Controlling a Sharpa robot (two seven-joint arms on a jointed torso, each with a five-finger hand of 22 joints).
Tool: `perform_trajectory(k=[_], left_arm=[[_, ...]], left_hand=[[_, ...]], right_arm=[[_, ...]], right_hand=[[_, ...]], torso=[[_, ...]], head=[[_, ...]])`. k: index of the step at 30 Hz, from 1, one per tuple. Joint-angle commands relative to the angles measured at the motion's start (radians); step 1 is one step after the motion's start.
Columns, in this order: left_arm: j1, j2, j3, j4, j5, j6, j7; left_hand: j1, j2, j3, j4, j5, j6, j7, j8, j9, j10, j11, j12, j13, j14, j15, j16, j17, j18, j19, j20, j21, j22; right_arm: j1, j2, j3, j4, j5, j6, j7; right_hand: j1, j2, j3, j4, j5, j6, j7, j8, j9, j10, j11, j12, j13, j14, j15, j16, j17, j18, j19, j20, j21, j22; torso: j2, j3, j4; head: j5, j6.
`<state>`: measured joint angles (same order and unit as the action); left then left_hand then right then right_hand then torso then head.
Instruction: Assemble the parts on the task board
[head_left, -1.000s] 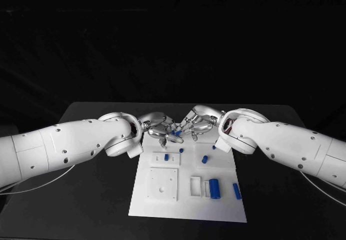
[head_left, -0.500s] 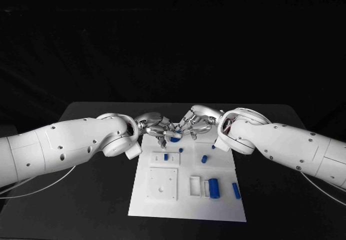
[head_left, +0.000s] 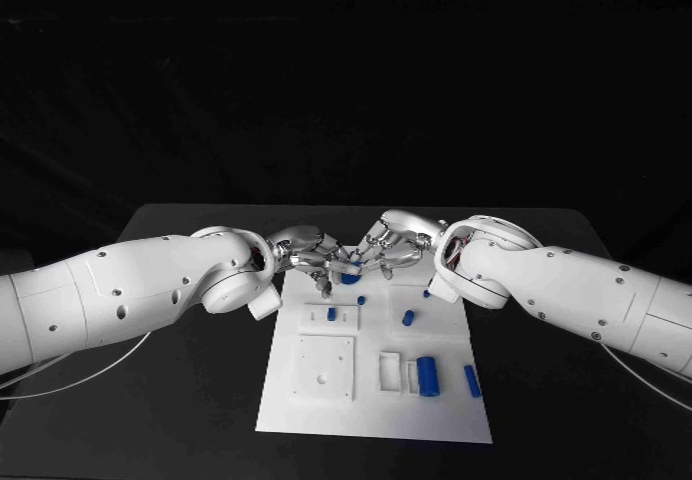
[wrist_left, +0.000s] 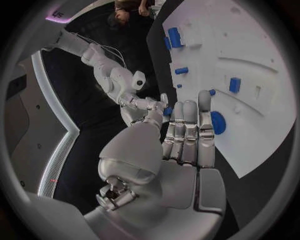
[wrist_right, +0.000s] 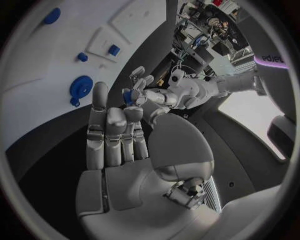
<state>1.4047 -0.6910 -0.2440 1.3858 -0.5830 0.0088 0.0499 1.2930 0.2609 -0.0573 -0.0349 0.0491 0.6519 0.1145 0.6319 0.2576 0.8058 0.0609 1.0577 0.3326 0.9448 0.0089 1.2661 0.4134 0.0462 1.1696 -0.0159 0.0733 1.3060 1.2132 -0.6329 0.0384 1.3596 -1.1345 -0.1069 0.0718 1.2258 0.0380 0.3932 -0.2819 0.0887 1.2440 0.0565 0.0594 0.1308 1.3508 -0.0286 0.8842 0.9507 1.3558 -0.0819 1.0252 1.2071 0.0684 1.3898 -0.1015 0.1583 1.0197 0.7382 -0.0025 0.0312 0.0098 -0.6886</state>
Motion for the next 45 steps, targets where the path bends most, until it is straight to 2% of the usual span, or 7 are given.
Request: perform_trajectory(k=[1,24,29,33,40,41,45], left_arm=[[0.004,0.007,0.005,0.012,0.033,0.055,0.063],[0.004,0.007,0.005,0.008,0.094,0.108,0.068],[0.004,0.007,0.005,0.008,0.105,0.112,0.07],[0.004,0.008,0.005,0.008,0.112,0.113,0.07],[0.004,0.008,0.005,0.006,0.125,0.114,0.071],[0.004,0.008,0.005,0.006,0.128,0.114,0.071],[0.004,0.008,0.005,0.005,0.134,0.112,0.071]], left_hand=[[-0.001,0.019,0.002,-0.009,-0.001,0.007,0.0,-0.008,0.001,0.0,-0.001,-0.01,-0.002,-0.006,-0.001,-0.006,-0.002,-0.004,-0.006,0.001,-0.006,-0.003],[-0.017,0.03,0.094,0.025,-0.002,0.07,-0.006,-0.11,-0.017,0.052,-0.004,-0.15,-0.025,-0.02,-0.001,-0.029,-0.003,-0.013,-0.023,0.001,-0.004,-0.053],[0.031,0.027,0.202,-0.022,-0.003,0.095,0.001,-0.129,-0.022,0.067,-0.005,-0.197,-0.045,-0.02,-0.005,-0.033,-0.005,-0.011,-0.024,-0.004,-0.002,-0.052],[-0.046,0.025,0.257,-0.077,-0.001,0.124,-0.001,-0.169,-0.028,0.097,-0.006,-0.251,-0.058,-0.017,-0.004,-0.037,-0.005,-0.01,-0.026,-0.003,-0.002,-0.039],[-0.061,0.026,0.283,-0.082,-0.002,0.144,-0.002,-0.186,-0.028,0.116,-0.006,-0.29,-0.068,-0.017,-0.004,-0.038,-0.005,-0.01,-0.026,-0.003,-0.002,-0.035],[-0.063,0.026,0.286,-0.082,-0.002,0.152,-0.003,-0.19,-0.028,0.122,-0.007,-0.297,-0.071,-0.016,-0.005,-0.039,-0.005,-0.01,-0.025,-0.003,-0.002,-0.034],[-0.077,0.025,0.304,-0.084,-0.002,0.187,-0.004,-0.233,-0.04,0.155,-0.007,-0.349,-0.084,-0.011,-0.005,-0.043,-0.006,-0.01,-0.024,-0.004,-0.002,-0.032]], right_arm=[[-0.005,0.002,-0.003,-0.002,-0.014,0.005,-0.014],[-0.006,0.002,-0.003,-0.002,-0.002,0.009,-0.011],[-0.006,0.003,-0.003,-0.002,0.0,0.007,-0.011],[-0.006,0.003,-0.003,-0.003,0.001,0.013,-0.013],[-0.006,0.004,-0.003,-0.003,0.002,0.018,-0.009],[-0.006,0.004,-0.003,-0.003,0.003,0.018,-0.008],[-0.006,0.003,-0.003,-0.004,0.005,0.016,-0.004]], right_hand=[[0.002,0.009,0.001,0.006,0.0,0.007,0.002,0.004,-0.002,-0.008,0.001,-0.002,-0.001,-0.005,0.001,0.001,-0.001,0.002,-0.003,0.003,-0.007,0.001],[0.003,0.009,0.001,0.005,0.0,0.008,0.002,0.004,-0.003,-0.009,0.001,-0.003,-0.001,-0.006,0.001,0.0,-0.002,0.002,-0.003,0.003,-0.008,0.003],[0.003,0.009,0.002,0.005,-0.001,0.006,0.002,0.004,-0.003,-0.01,0.001,-0.003,-0.002,-0.006,0.001,-0.001,-0.003,0.002,-0.004,0.003,-0.008,0.003],[0.005,0.01,0.002,0.005,-0.001,0.003,0.004,0.004,-0.005,-0.011,0.002,-0.003,-0.002,-0.007,0.001,-0.001,-0.003,0.002,-0.005,0.004,-0.009,0.004],[0.011,0.012,0.005,0.004,0.005,-0.015,0.01,0.004,-0.016,-0.015,0.008,-0.008,-0.006,-0.013,0.004,-0.005,-0.005,0.004,-0.01,0.005,-0.009,0.009],[0.011,0.011,0.008,0.005,0.006,-0.014,0.012,0.004,-0.036,-0.017,0.008,-0.008,-0.008,-0.015,0.005,-0.005,-0.007,0.008,-0.015,0.008,-0.005,0.022],[0.012,0.012,0.01,0.004,0.01,-0.02,0.014,0.004,-0.04,-0.019,0.01,-0.011,-0.011,-0.017,0.006,-0.007,-0.008,0.008,-0.017,0.008,-0.006,0.023]], torso=[[0.0,0.0004,-0.0002],[0.0,-0.0001,0.0003],[0.0,-0.0003,0.0001],[0.0,-0.0001,-0.0003],[0.0,0.0003,0.0004],[0.0,0.0004,0.0002],[0.0,0.0004,-0.0001]], head=[[0.0,0.0],[-0.002,-0.003],[0.0,-0.003],[0.0,-0.003],[0.0,-0.004],[0.0,-0.004],[0.0,-0.004]])
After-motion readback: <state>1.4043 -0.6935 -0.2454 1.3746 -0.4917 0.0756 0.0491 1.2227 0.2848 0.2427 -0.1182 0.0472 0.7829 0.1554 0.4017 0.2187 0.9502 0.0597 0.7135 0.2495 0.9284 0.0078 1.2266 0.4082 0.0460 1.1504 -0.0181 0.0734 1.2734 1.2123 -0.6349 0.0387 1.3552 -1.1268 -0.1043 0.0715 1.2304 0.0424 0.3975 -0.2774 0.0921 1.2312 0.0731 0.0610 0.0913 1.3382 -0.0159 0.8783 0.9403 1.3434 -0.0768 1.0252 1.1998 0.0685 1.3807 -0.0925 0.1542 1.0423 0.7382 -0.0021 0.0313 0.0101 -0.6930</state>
